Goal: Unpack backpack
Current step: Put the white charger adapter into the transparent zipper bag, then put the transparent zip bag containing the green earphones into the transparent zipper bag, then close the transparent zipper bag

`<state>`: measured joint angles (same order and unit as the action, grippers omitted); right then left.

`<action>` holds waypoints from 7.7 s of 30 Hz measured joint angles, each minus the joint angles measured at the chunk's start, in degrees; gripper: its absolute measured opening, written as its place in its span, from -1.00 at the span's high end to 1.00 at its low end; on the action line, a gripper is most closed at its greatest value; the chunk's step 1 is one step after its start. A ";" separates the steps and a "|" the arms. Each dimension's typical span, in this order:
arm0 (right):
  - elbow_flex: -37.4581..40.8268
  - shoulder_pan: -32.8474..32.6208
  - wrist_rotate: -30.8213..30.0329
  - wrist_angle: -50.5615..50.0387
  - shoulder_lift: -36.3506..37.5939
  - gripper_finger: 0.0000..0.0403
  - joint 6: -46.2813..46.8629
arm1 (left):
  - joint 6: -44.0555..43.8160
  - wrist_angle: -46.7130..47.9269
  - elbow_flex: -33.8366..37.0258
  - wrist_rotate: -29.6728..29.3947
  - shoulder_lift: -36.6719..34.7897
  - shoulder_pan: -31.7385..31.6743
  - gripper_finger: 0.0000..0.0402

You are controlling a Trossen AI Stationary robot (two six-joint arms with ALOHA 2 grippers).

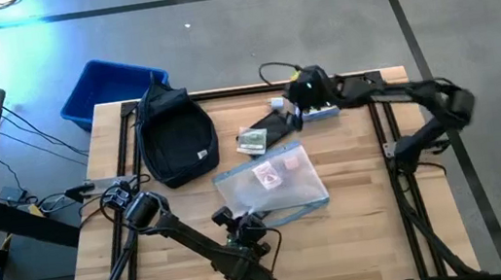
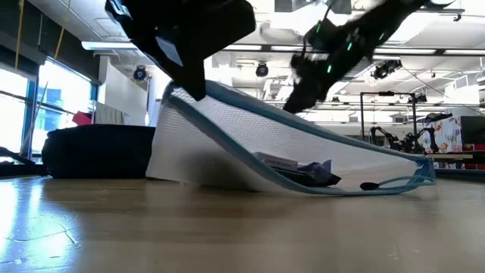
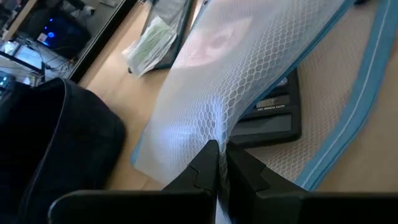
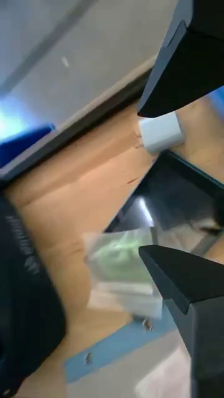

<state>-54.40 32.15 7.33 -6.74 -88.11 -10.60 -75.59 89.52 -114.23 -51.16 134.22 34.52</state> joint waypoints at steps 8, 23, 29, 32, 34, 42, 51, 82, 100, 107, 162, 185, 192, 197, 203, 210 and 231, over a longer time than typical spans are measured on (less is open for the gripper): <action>-12.84 7.97 1.94 -7.91 -20.36 -0.67 -8.44 | 5.05 0.37 -0.01 -0.48 -0.05 -1.53 1.00; -22.82 11.91 2.88 -16.12 -31.10 -0.43 -14.93 | 9.73 -0.89 0.02 1.35 -0.11 -4.26 1.00; -22.66 11.95 2.55 -17.57 -30.52 0.21 -13.33 | 9.15 -1.24 0.02 1.67 -0.11 -4.15 1.00; -22.42 10.97 1.43 -19.57 -28.87 0.19 -12.28 | 8.18 -1.25 0.02 1.75 -0.11 -4.09 1.00; -22.42 9.57 1.29 -21.61 -26.44 0.19 -12.13 | 7.21 -1.31 0.02 1.77 -0.11 -3.81 1.00; -13.58 -2.75 9.37 -22.26 -12.34 0.19 -7.38 | 3.41 -1.70 0.02 1.75 -0.11 -2.74 1.00; 12.07 -35.98 3.33 0.33 7.76 0.19 13.06 | -2.95 -7.05 0.04 -1.32 -0.11 0.31 1.00; 0.78 -45.04 -8.61 10.44 -12.94 -0.69 22.11 | 10.53 -23.36 0.06 -7.89 -0.11 0.35 1.00; 0.84 -56.98 -32.08 -10.15 7.54 -0.62 6.74 | 2.15 -7.61 0.02 8.90 -0.11 0.33 1.00; 0.84 -33.67 -18.74 -1.73 3.44 -0.56 4.55 | 2.99 -6.55 0.02 11.58 -0.11 0.74 1.00; 21.53 -69.58 -23.90 17.30 12.19 1.00 15.85 | -3.07 -17.21 0.02 -8.24 -0.09 1.00 1.00; 21.51 -47.09 -16.21 39.58 -6.47 0.90 13.56 | 22.21 -32.48 0.04 -7.46 -0.03 0.70 1.00; 21.49 -47.29 -12.19 44.22 -8.50 0.42 12.03 | 22.32 -32.44 0.04 -6.37 -0.03 0.60 1.00; 21.49 -47.37 -6.61 42.21 -8.42 0.00 15.04 | 22.32 -32.18 0.04 -5.67 -0.03 0.59 1.00; 21.47 -50.76 -2.75 35.82 -2.82 -0.21 15.09 | 18.96 -26.60 0.04 -4.46 -0.03 0.39 1.00; 21.47 -60.48 -4.83 25.39 5.04 -0.15 5.52 | 5.60 -7.79 0.04 -5.01 -0.03 0.09 1.00; 21.47 -72.00 -46.01 -13.43 8.67 -0.09 1.66 | -0.20 0.49 9.46 5.24 -0.01 -3.47 0.65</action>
<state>-32.93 -39.85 -38.68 -20.17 -79.45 -8.94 -75.80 90.01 -104.77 -45.92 134.21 31.05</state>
